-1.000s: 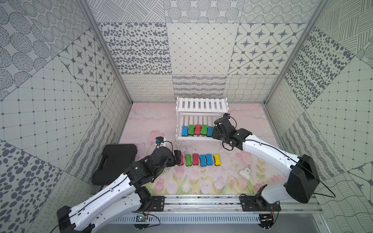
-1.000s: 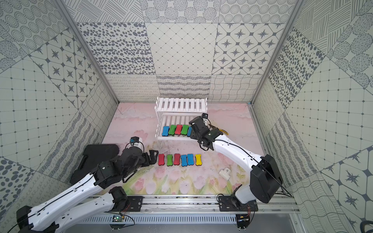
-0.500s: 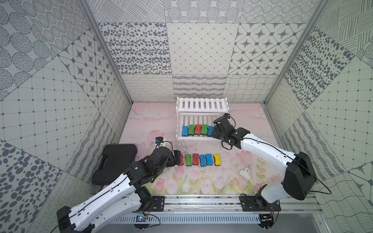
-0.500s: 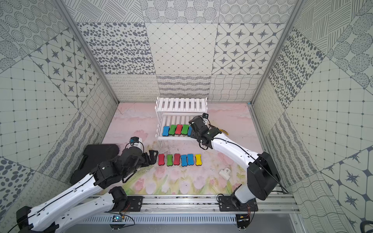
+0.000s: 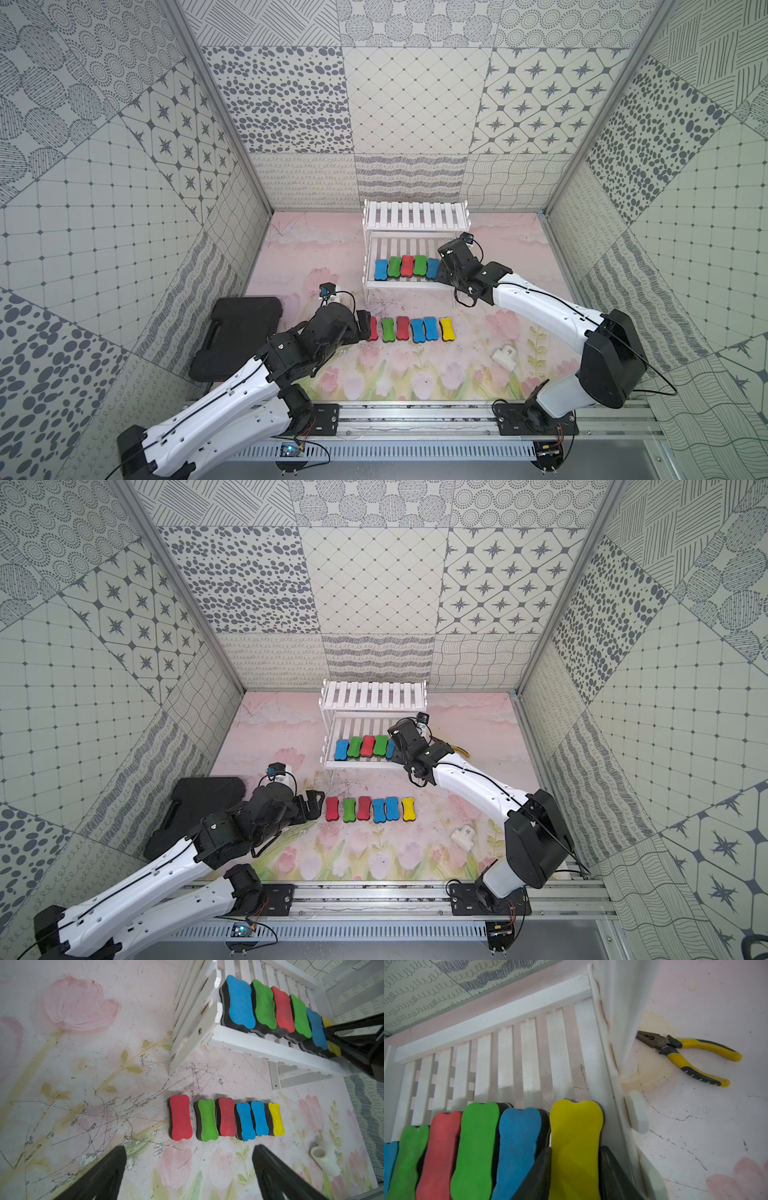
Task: Remove the whiteboard erasers from the shelf
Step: Pick up the whiteboard eraser from the shelf, then place the whiteboard eraser at the center of the board.
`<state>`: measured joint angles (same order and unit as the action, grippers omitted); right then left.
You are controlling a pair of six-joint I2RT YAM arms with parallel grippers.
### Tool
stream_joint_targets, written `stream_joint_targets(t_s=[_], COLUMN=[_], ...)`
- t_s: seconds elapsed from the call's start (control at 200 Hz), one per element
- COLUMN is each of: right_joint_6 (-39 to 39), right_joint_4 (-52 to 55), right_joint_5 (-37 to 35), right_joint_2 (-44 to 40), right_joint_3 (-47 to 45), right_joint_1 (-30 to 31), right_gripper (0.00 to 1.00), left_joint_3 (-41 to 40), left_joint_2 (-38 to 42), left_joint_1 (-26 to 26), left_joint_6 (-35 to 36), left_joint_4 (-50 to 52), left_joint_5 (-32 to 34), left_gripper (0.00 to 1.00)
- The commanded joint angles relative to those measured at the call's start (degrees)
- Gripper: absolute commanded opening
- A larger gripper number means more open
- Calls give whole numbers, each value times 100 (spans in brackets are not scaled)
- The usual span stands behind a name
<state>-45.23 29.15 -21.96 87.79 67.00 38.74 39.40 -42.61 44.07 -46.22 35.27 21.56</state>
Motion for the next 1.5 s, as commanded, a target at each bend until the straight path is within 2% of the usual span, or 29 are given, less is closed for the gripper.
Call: stream_joint_targets(t_s=[0.0, 0.12, 0.275, 0.46, 0.59, 0.76, 0.875, 1.046, 1.306, 1.496], right_joint_6=[233, 530, 859, 781, 459, -495, -1003, -1445, -1458, -1435], right_joint_4=[-91, -336, -492, -385, -50, 254, 105, -322, -572, -567], right_joint_5=[-28, 146, 718, 1396, 1200, 897, 763, 847, 807, 627], right_joint_2=[-220, -743, -1533, -2602, -3276, -3739, -3723, -3366, -2829, -2541], right_joint_3=[12, -209, -682, -1579, -2217, -3053, -3567, -4173, -4260, -4094], right_joint_1=[-24, -16, -9, 135, 639, 1580, 2161, 2569, 2590, 2561], right_gripper=[35, 32, 32, 32, 34, 34, 34, 33, 34, 38], left_joint_3=[7, 10, 24, 7, 0, -37, -38, -11, -11, -12], left_joint_2=[26, 42, 105, 216, 258, 214, 110, -26, -79, -157], left_joint_1=[-31, -37, -50, -74, -81, -90, -101, -112, -136, -145], left_joint_6=[124, 149, 194, 206, 185, 140, 145, 156, 117, 104], left_joint_4=[79, 85, 101, 127, 131, 25, -25, -47, -77, -118], left_joint_5=[133, 103, 107, 103, 85, 50, 42, 15, -20, -49], left_gripper=[100, 100, 100, 100, 100, 100, 99, 100, 100, 100])
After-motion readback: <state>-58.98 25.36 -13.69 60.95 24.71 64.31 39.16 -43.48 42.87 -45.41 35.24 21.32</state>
